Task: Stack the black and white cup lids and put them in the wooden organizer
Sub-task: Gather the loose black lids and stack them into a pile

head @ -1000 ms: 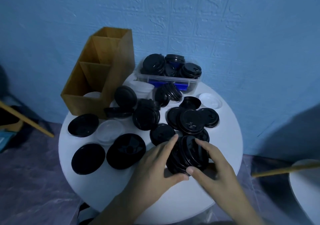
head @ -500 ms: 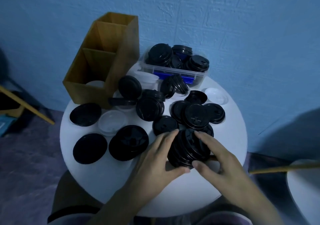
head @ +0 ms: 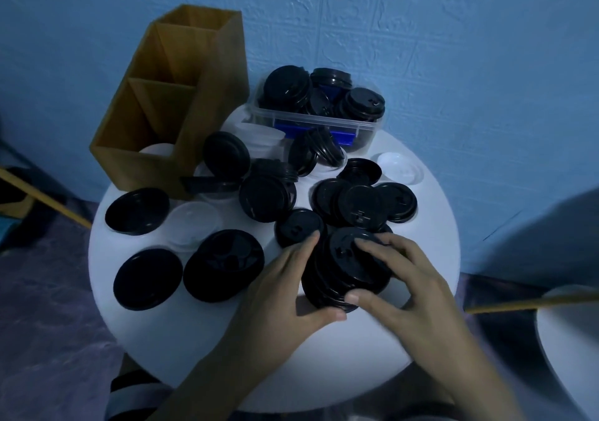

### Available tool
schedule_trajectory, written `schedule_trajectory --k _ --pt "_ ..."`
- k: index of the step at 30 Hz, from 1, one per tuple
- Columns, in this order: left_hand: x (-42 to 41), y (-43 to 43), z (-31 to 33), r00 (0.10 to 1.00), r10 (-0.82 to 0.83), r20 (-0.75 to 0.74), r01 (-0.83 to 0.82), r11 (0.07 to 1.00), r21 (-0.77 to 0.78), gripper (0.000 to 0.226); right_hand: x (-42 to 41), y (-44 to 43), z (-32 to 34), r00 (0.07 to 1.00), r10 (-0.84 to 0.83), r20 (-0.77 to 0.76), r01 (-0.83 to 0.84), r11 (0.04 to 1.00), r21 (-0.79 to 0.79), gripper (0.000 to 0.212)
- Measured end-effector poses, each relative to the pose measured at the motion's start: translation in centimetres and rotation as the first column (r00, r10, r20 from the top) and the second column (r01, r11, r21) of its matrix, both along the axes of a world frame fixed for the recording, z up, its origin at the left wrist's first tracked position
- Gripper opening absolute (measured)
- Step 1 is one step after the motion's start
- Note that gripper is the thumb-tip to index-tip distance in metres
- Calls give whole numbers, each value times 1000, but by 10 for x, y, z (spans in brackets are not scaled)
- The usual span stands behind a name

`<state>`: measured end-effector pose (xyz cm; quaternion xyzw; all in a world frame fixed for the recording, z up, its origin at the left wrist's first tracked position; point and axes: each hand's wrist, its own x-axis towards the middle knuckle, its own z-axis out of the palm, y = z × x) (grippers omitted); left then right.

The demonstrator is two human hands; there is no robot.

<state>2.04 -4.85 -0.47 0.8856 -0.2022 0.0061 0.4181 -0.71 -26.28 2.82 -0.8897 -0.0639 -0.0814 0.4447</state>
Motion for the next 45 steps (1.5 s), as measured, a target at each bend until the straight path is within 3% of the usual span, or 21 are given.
schedule_trajectory --k 7,14,20,26,31,39,45 --pt "1 -2 -3 1000 15 -7 -16 1000 -11 97 -2 10 -7 1000 9 25 -3 976 -216 63" --pt "1 1 -7 999 -11 -45 10 1000 -11 105 -3 13 -6 998 45 -45 -50 992 -116 58" --pt "0 2 -1 999 -20 -37 18 999 -42 100 1 10 0 986 106 -126 -118 988 -94 54" --pt "-4 2 2 999 -40 20 40 999 -29 87 1 7 -1 986 128 -106 -134 989 -55 52" --pt "-1 2 1 999 -32 13 32 999 -16 90 4 1 -1 977 183 -111 -184 983 2 43" --pt "-1 4 3 999 -38 25 39 998 -49 70 4 2 -4 977 183 -109 -189 981 -50 54" --pt "2 5 -1 999 -45 11 46 999 -21 69 4 3 -2 977 175 -118 -180 983 -37 60"
